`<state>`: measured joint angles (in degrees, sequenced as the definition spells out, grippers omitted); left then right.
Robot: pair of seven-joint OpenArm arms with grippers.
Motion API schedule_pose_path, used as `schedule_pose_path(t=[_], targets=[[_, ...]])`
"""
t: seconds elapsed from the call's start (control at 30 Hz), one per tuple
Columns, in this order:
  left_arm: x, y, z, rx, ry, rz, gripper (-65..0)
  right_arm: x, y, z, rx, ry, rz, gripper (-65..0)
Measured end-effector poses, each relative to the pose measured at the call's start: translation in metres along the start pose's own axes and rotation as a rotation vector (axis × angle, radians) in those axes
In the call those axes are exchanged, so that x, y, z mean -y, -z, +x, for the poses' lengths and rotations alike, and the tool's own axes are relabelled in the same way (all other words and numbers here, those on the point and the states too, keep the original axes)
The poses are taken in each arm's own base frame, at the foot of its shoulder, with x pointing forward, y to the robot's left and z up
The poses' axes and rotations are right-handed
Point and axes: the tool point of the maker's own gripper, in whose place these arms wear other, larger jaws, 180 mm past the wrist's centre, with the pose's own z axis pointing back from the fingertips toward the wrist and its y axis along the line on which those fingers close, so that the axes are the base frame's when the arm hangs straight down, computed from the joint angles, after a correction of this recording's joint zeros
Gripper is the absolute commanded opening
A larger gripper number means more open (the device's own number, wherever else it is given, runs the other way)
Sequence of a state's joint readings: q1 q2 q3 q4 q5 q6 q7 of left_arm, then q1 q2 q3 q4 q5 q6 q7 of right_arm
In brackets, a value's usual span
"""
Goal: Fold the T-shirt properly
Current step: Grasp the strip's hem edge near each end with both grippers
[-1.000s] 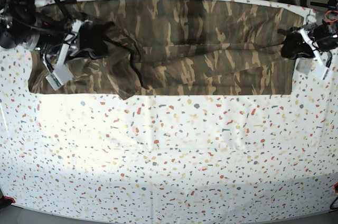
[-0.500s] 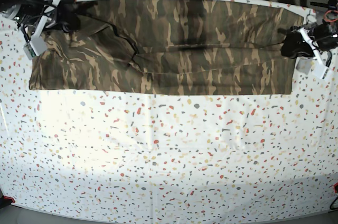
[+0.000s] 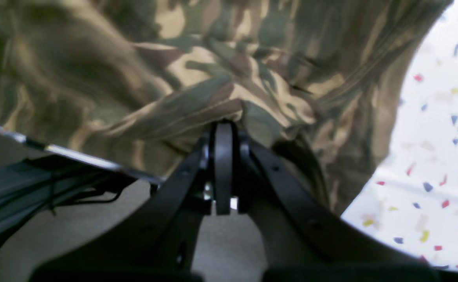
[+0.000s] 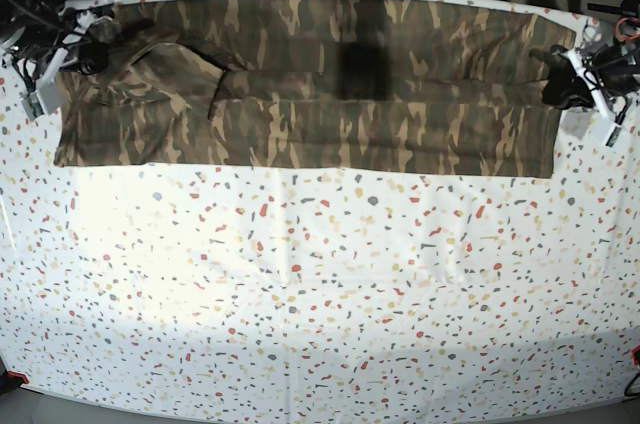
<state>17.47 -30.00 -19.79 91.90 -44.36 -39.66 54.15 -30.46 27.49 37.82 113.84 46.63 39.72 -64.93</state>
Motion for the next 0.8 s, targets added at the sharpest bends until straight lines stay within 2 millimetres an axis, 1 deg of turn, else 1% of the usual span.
schedule_pose_path(t=[0.1, 0.23, 0.4, 0.43, 0.47, 0.5, 0.57, 0.63, 0.67, 0.8], targets=[[0.000, 0.000, 0.000, 0.001, 0.000, 0.000, -65.0, 0.004, 0.004, -0.006, -0.002, 0.032, 0.005, -65.0], [0.001, 0.000, 0.002, 0.011, -0.006, -0.008, -65.0, 0.006, 0.006, -0.005, 0.013, 0.045, 0.005, -65.0], [0.001, 0.000, 0.002, 0.011, -0.006, -0.008, -65.0, 0.000, 0.008, -0.002, 0.030, 0.047, 0.032, -65.0], [0.001, 0.000, 0.002, 0.010, -0.006, -0.007, -64.5, -0.002, 0.008, 0.000, 0.041, 0.052, 0.042, -65.0], [0.001, 0.000, 0.002, 0.010, -0.006, -0.007, -59.4, -0.003, 0.008, 0.002, 0.047, 0.053, 0.048, -65.0], [0.001, 0.000, 0.002, 0.010, -0.006, -0.007, -54.6, -0.002, 0.008, 0.005, 0.054, 0.053, 0.048, -62.5], [-0.002, 0.000, -0.001, -0.008, 0.007, 0.010, -47.3, -0.001, 0.008, 0.010, 0.069, 0.050, 0.043, -50.7], [-0.006, 0.000, -0.006, -0.033, 0.023, 0.032, -44.7, 0.001, 0.009, 0.015, 0.083, 0.047, 0.040, -42.9], [-0.007, 0.000, -0.008, -0.042, 0.028, 0.039, -44.7, 0.001, 0.009, 0.016, 0.085, 0.046, 0.039, -40.9], [-0.011, -0.002, -0.018, -0.069, 0.047, 0.068, -44.7, 0.016, 0.009, 0.011, 0.042, 0.012, -0.042, -40.5]])
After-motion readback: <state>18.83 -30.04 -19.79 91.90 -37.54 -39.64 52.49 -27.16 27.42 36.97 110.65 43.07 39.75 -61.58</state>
